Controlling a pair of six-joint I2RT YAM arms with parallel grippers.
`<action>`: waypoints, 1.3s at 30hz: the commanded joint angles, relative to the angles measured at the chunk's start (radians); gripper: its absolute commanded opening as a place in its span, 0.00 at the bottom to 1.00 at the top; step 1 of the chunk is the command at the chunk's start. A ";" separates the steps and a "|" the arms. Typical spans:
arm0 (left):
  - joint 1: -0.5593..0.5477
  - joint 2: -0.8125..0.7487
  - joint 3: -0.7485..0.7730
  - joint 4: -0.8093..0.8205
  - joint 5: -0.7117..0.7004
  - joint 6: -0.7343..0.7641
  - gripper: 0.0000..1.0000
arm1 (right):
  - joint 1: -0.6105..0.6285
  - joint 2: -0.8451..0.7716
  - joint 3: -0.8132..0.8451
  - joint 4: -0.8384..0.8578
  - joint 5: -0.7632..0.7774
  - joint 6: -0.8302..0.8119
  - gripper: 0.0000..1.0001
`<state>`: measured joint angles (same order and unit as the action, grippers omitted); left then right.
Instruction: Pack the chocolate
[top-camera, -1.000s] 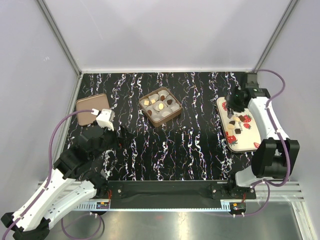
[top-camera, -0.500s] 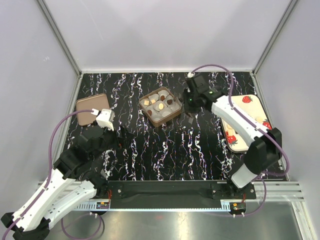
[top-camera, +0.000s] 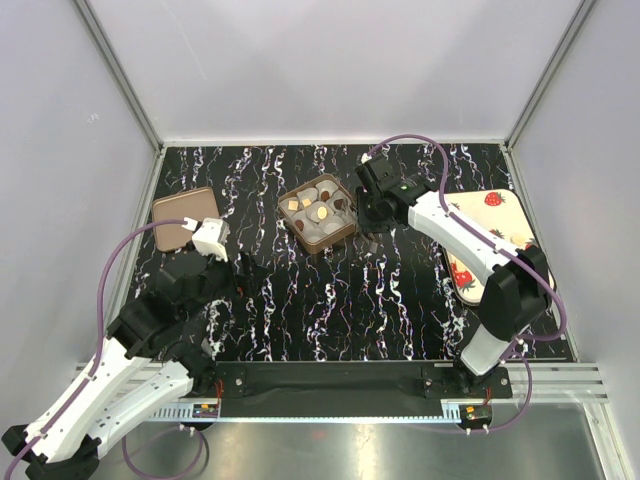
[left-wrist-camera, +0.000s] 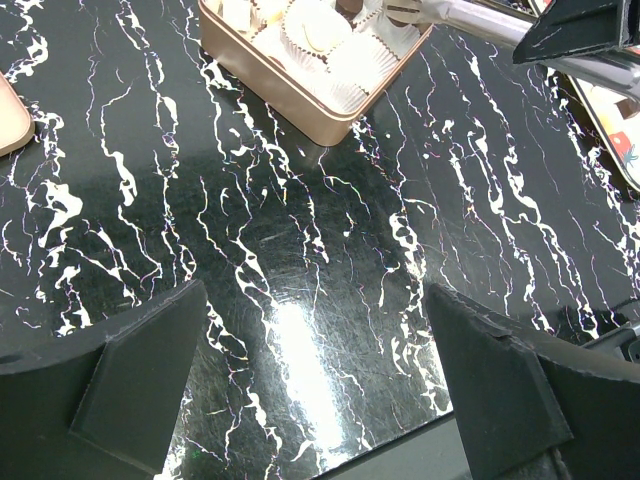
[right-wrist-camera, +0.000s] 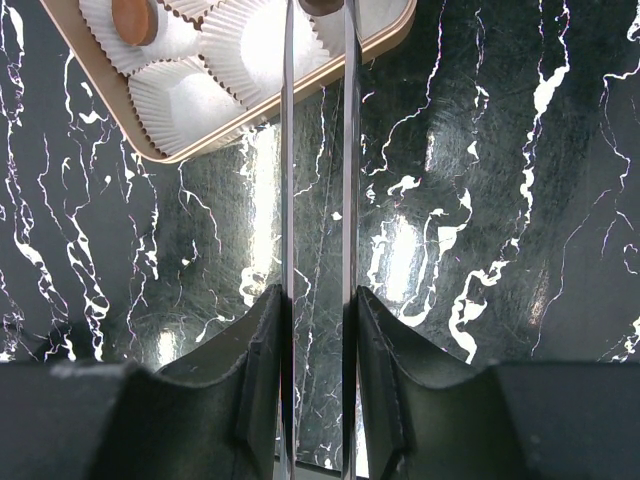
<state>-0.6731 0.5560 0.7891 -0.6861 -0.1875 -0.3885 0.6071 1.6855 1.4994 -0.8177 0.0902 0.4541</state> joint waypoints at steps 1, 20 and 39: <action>0.001 -0.011 -0.004 0.042 -0.004 0.011 0.99 | 0.011 0.002 0.019 0.015 0.034 0.014 0.33; 0.001 -0.011 -0.002 0.042 -0.004 0.011 0.99 | 0.022 0.019 0.035 -0.008 0.063 0.017 0.44; 0.001 -0.013 -0.004 0.042 -0.004 0.010 0.99 | -0.028 -0.168 0.133 -0.178 0.232 -0.026 0.45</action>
<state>-0.6731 0.5556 0.7891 -0.6865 -0.1875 -0.3885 0.6144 1.6196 1.5997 -0.9360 0.2287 0.4419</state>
